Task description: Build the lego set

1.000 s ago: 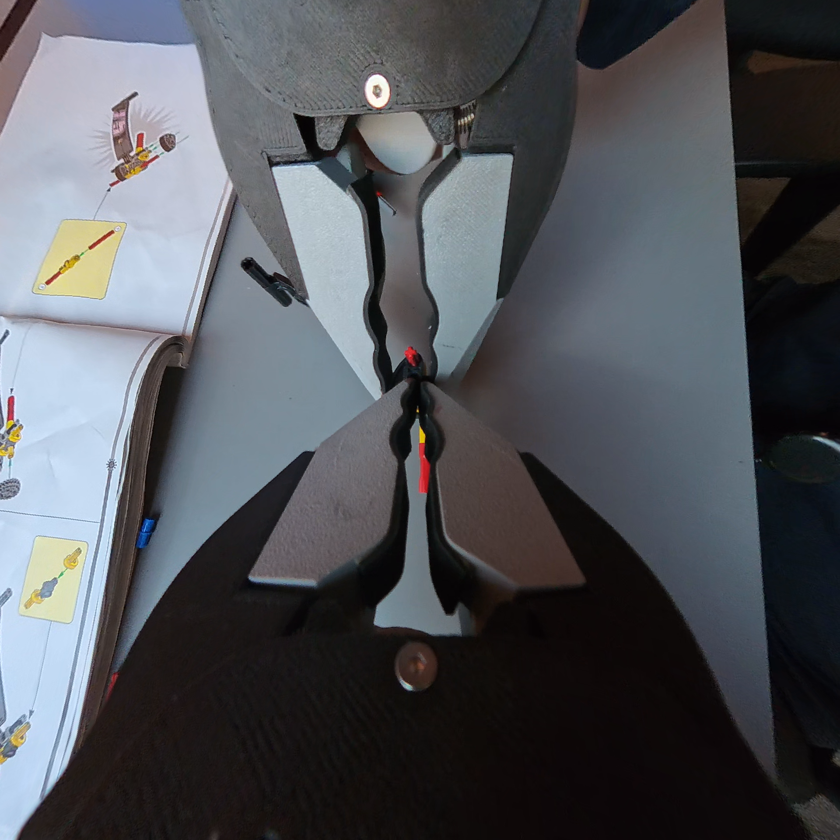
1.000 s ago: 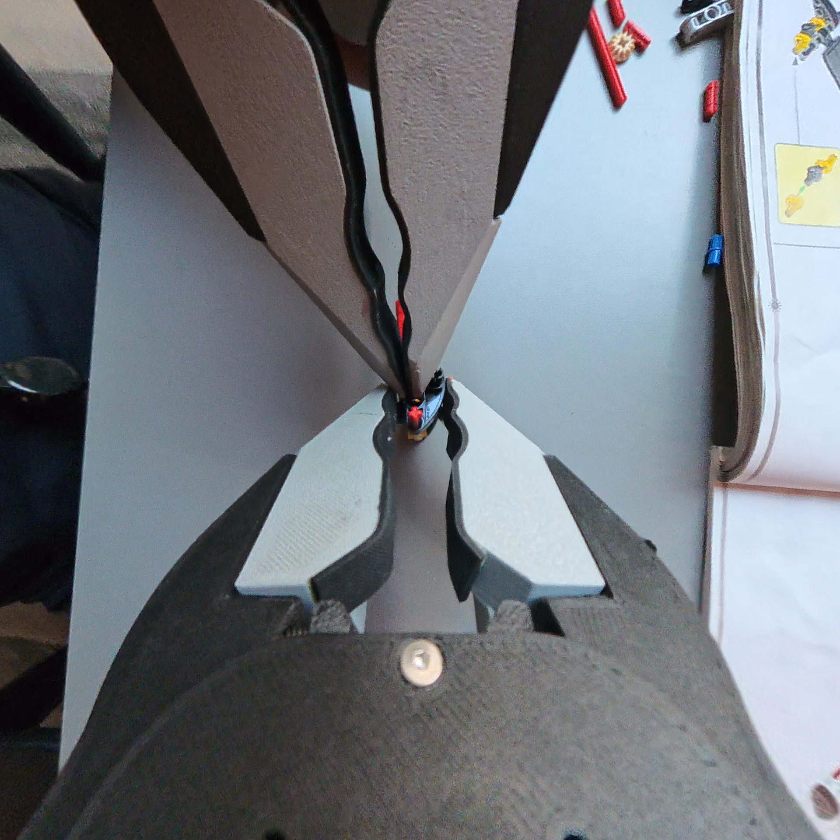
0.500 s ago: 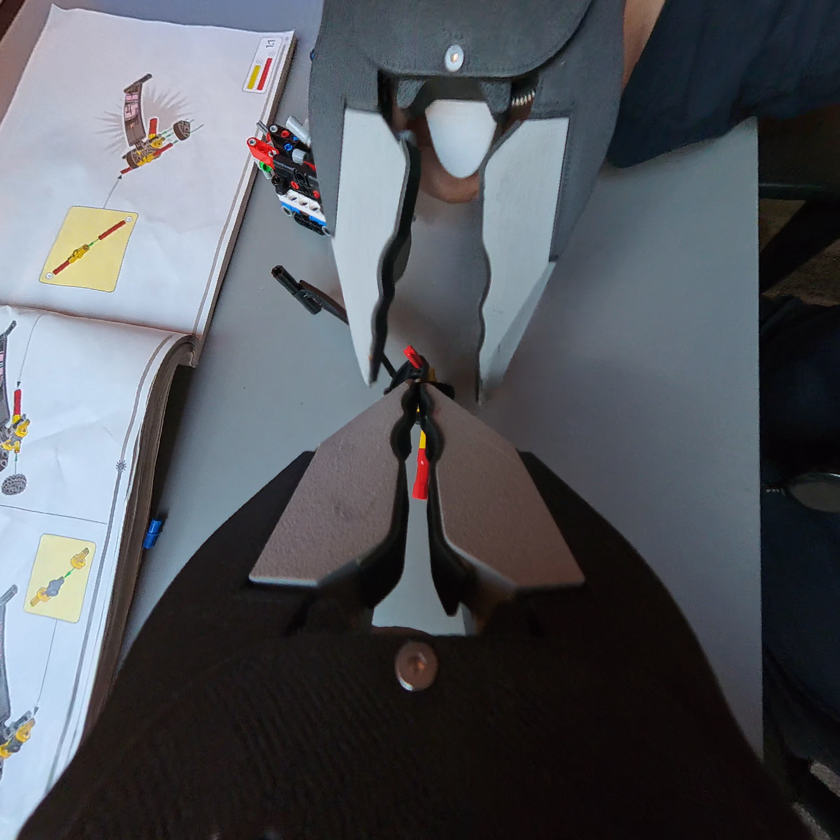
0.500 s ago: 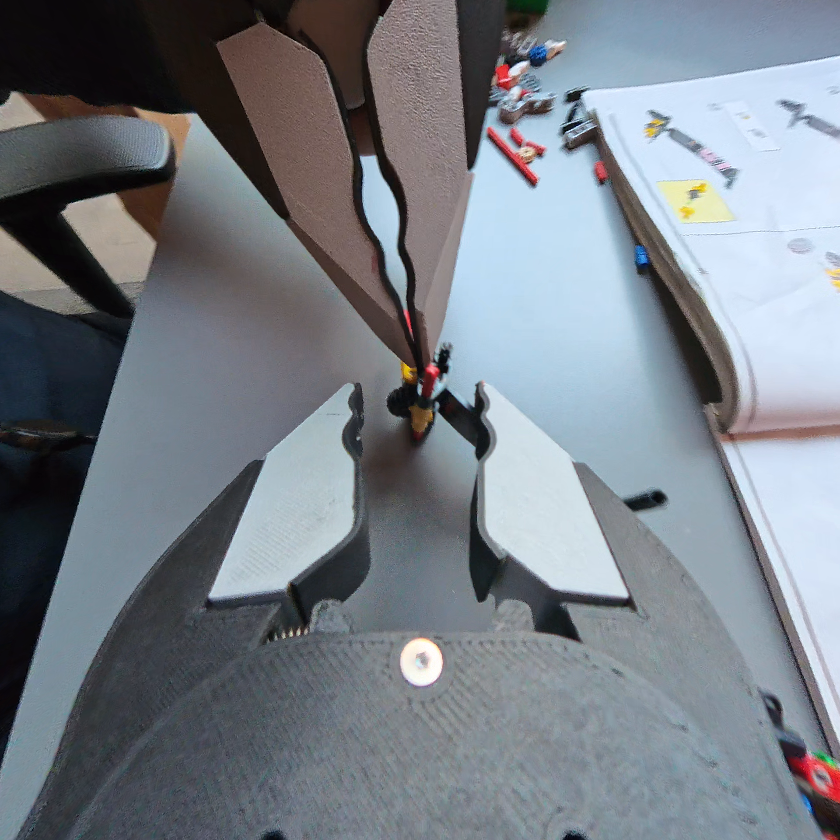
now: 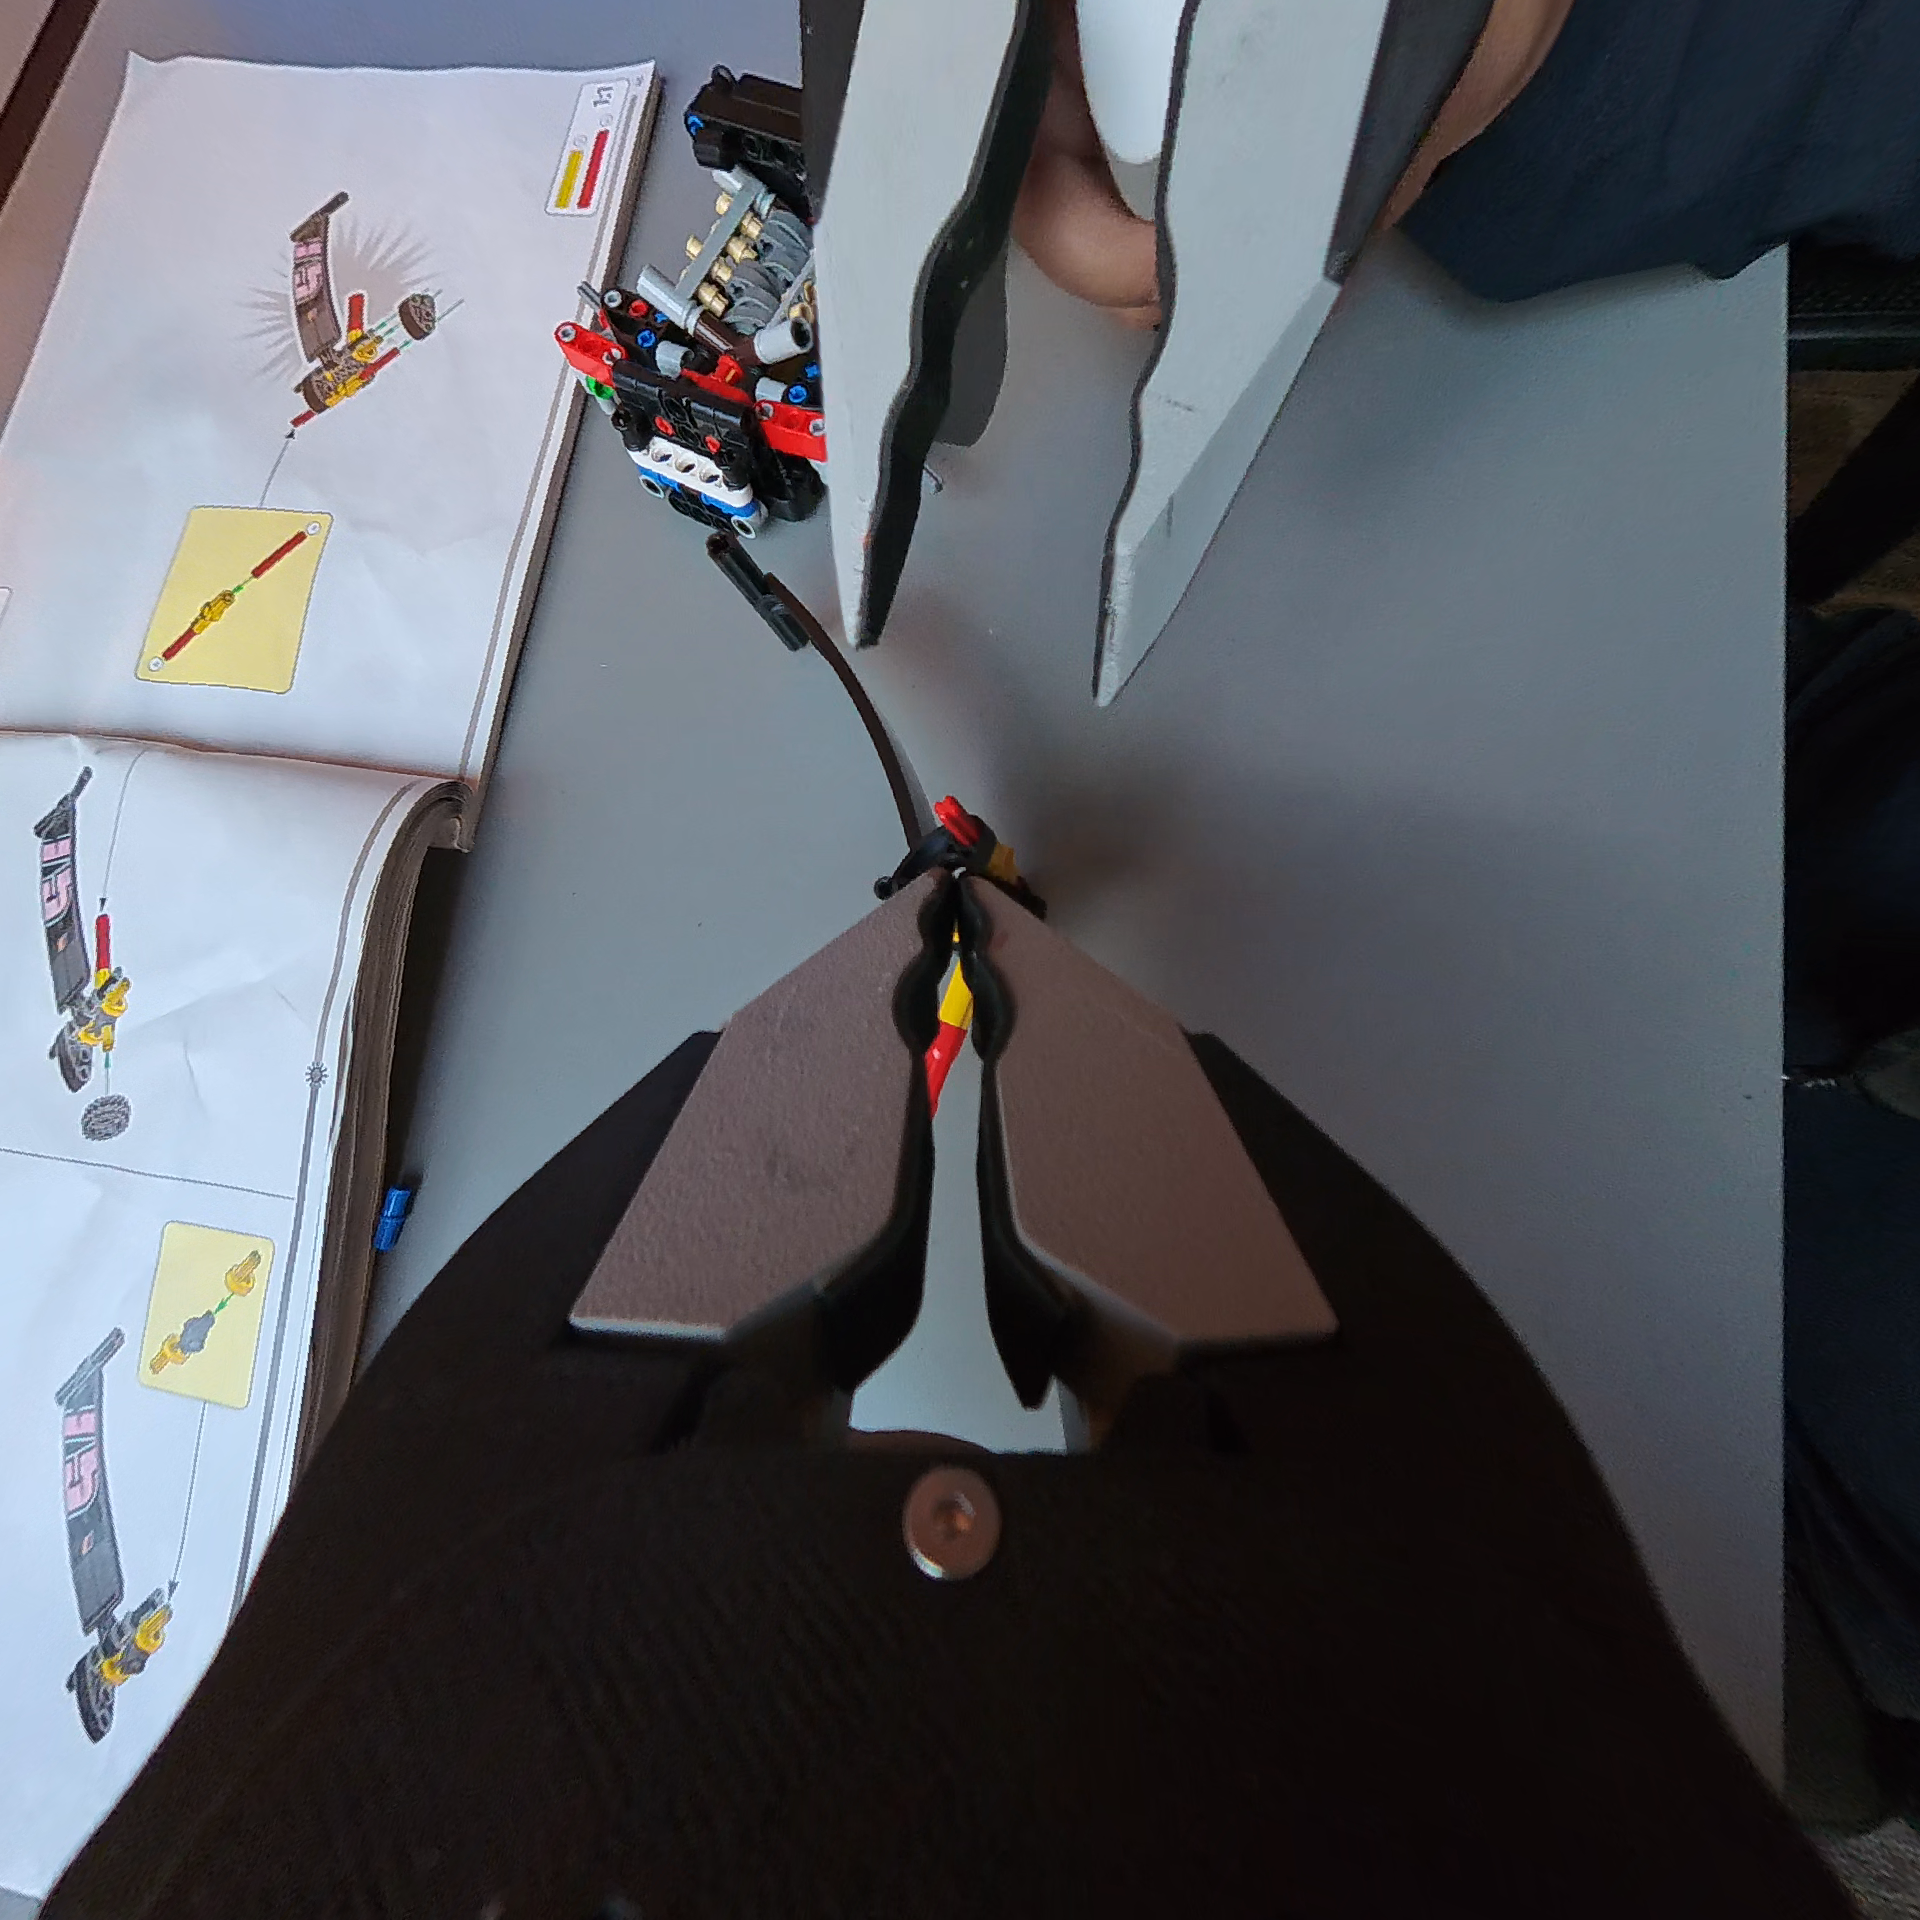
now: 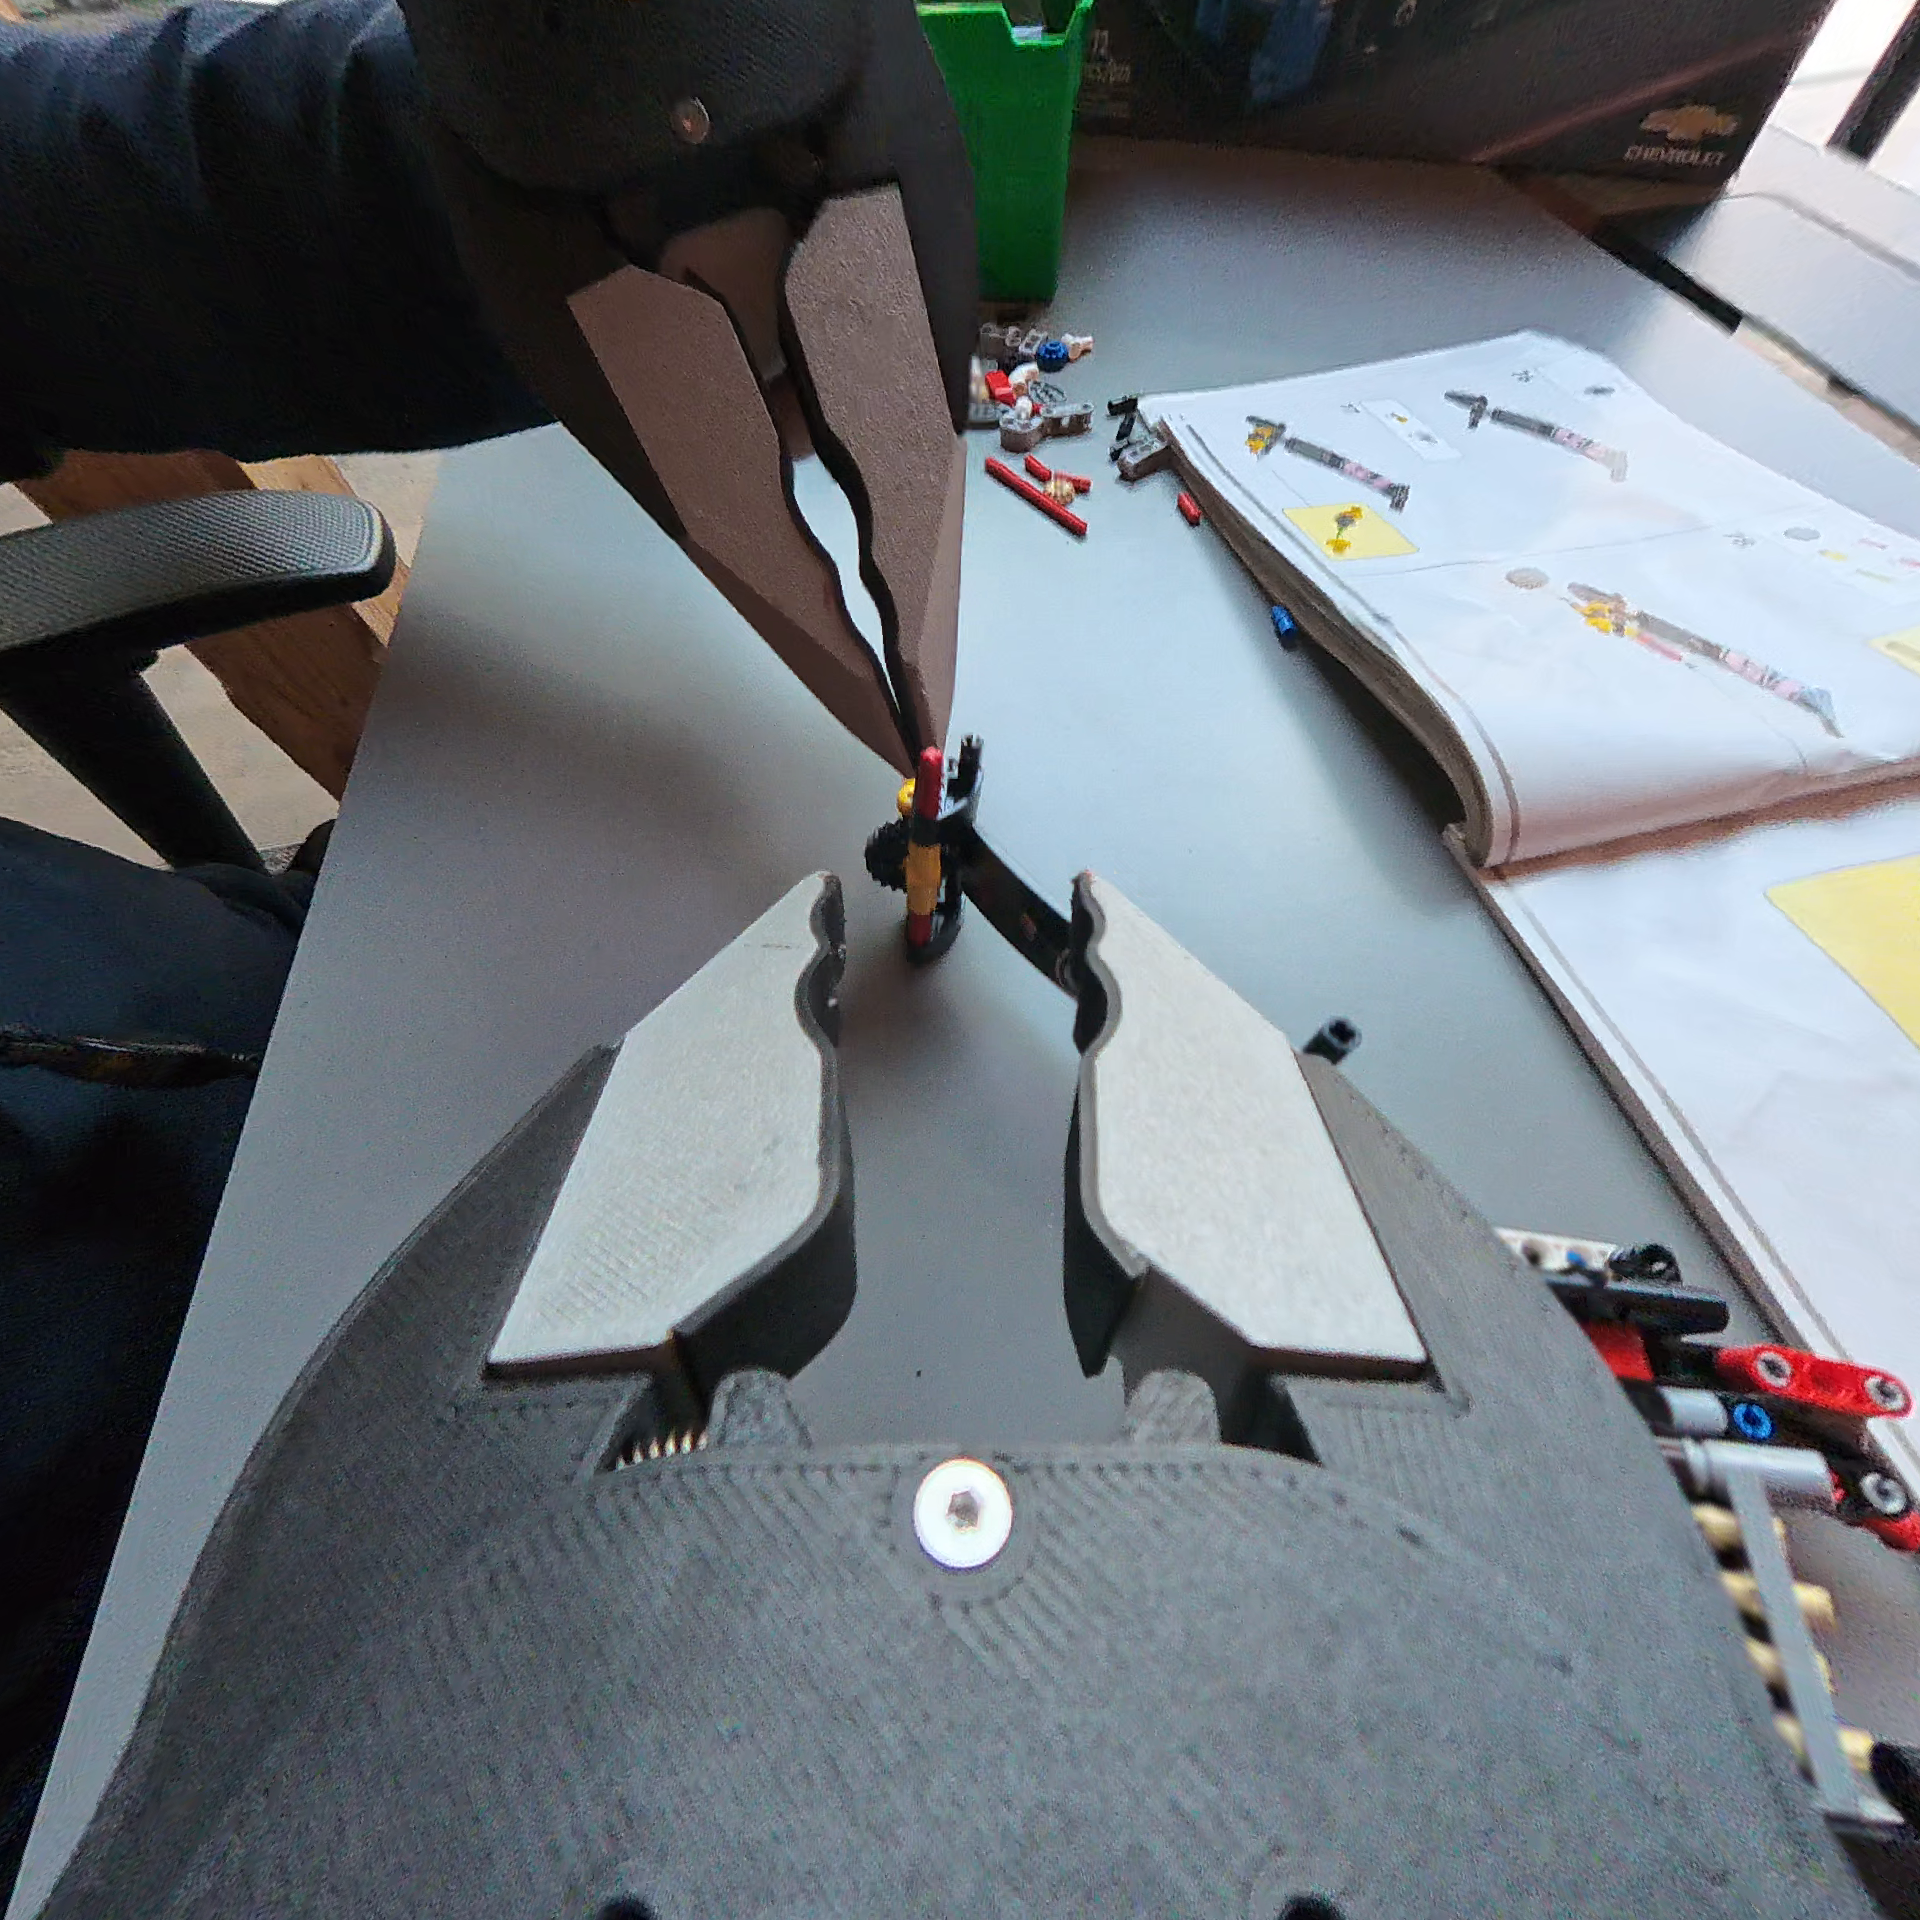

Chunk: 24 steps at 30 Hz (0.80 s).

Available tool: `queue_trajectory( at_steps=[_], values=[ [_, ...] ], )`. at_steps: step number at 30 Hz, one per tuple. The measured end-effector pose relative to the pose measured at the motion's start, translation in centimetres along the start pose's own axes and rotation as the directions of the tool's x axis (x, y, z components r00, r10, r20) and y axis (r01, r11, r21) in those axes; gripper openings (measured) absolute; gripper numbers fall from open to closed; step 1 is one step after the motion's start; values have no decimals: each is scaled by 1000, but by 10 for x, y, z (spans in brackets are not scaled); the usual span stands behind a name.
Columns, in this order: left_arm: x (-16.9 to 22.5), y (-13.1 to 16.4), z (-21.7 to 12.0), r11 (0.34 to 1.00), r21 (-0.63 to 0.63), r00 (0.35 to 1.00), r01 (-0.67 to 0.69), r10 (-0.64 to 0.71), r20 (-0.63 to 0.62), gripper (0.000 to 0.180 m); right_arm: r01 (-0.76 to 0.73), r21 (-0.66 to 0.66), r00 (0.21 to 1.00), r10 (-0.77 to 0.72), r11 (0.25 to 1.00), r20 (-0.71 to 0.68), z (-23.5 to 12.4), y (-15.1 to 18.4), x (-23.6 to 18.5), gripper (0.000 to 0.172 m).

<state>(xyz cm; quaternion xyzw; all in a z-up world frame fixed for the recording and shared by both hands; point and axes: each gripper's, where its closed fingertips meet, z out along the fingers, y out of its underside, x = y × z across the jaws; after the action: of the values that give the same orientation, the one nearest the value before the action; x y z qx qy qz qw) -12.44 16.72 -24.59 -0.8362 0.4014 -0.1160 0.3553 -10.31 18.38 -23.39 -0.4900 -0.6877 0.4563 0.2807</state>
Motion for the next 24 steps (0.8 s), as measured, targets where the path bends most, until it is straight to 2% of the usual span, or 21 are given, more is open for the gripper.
queue_trajectory(
  at_steps=[3, 7, 12, 16, 19, 24],
  values=[
    [1, 1, -1, 1000, 0, 1000, -6, 6, 11, 0, -32, -37, 999, 33, 999, 14, 4, 11, -5, 39],
    [0, 0, 0, 1000, 12, 999, -11, 11, 33, 0, -59, -137, 998, 55, 989, -33, 19, 30, -8, 31],
    [0, -1, 0, 1000, 22, 999, 5, -6, 39, 0, -11, -296, 994, -23, 955, -109, 45, 49, -6, 35],
    [0, -1, 0, 999, 30, 999, 12, -13, 42, 0, -35, -295, 989, -9, 955, -145, 59, 43, 0, 35],
    [-5, 1, 0, 999, 33, 998, 19, -21, 67, 0, -23, -295, 989, -20, 955, -144, 63, 41, 0, 21],
    [-8, -1, -2, 999, 43, 994, 6, -10, 104, 0, -10, -299, 988, -37, 954, -153, 62, 41, 0, 17]
  ],
)
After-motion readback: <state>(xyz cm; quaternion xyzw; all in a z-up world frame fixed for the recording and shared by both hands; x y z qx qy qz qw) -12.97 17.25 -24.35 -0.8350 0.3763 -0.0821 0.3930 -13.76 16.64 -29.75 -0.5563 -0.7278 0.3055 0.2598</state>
